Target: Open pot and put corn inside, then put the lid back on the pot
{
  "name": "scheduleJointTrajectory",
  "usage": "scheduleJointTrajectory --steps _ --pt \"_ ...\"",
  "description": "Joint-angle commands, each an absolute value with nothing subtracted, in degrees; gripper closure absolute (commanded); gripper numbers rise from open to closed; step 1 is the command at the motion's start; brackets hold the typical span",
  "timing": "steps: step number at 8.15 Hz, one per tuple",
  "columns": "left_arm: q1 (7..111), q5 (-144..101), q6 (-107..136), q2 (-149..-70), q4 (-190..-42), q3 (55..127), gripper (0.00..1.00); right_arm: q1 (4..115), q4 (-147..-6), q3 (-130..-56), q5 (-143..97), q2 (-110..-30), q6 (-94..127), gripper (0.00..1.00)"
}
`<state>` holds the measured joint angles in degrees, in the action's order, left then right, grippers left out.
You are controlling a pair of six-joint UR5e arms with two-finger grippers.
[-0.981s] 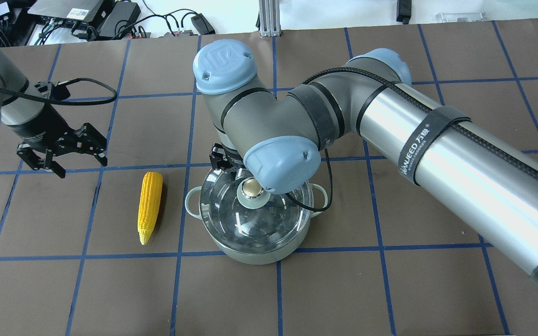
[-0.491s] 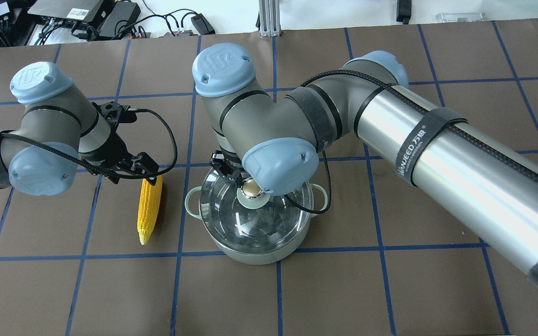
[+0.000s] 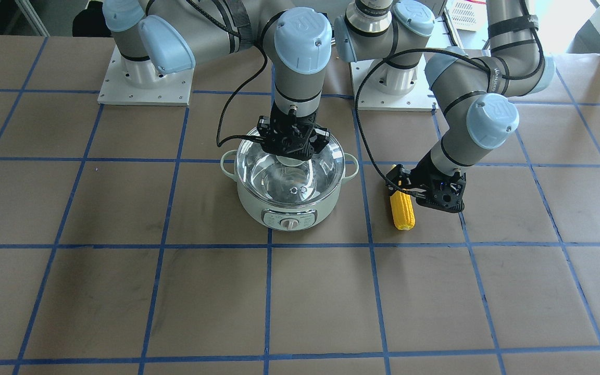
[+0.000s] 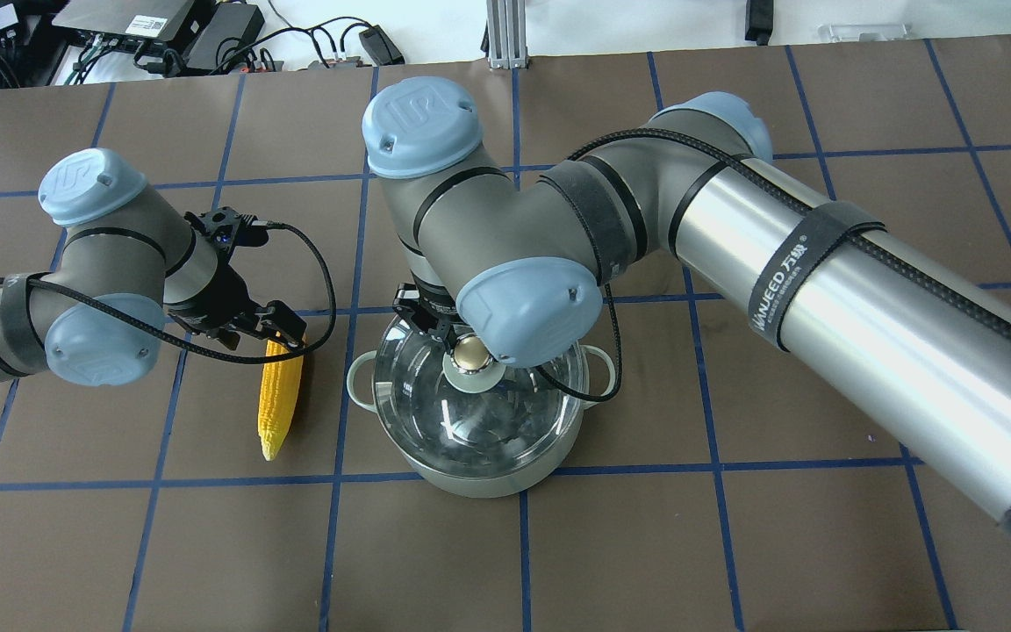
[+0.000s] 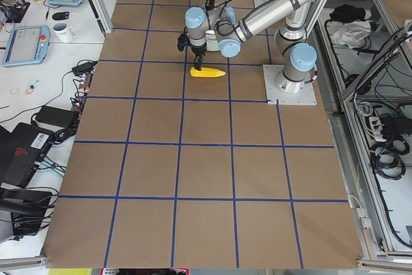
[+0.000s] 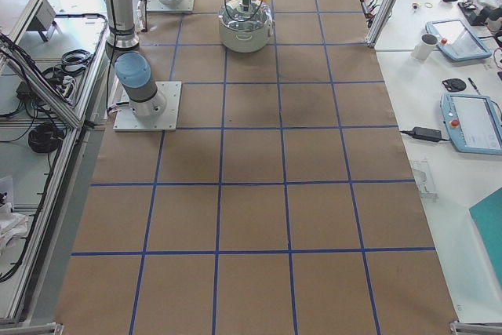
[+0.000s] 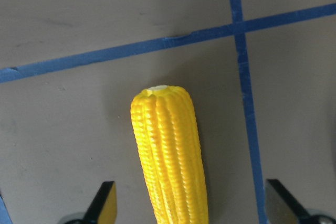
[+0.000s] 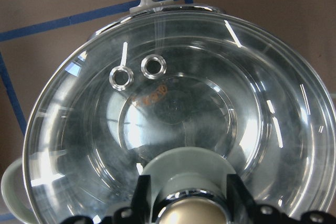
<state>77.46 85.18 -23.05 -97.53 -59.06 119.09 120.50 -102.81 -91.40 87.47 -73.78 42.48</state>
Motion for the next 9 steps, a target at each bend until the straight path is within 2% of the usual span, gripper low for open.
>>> scheduleJointTrajectory --steps 1,4,9 --pt "74.4 85.2 -20.7 -101.5 -55.6 119.9 0.00 120.3 -102.7 -91.0 87.5 -74.2 42.0 0.51" --pt "75.1 85.9 -9.0 -102.0 -56.0 119.9 0.00 118.3 -103.3 -90.1 88.1 -78.0 36.9 0.59" --pt "75.5 85.2 -10.6 -102.2 -55.8 120.5 0.00 100.4 -90.2 -88.3 86.2 -89.3 15.1 0.59"
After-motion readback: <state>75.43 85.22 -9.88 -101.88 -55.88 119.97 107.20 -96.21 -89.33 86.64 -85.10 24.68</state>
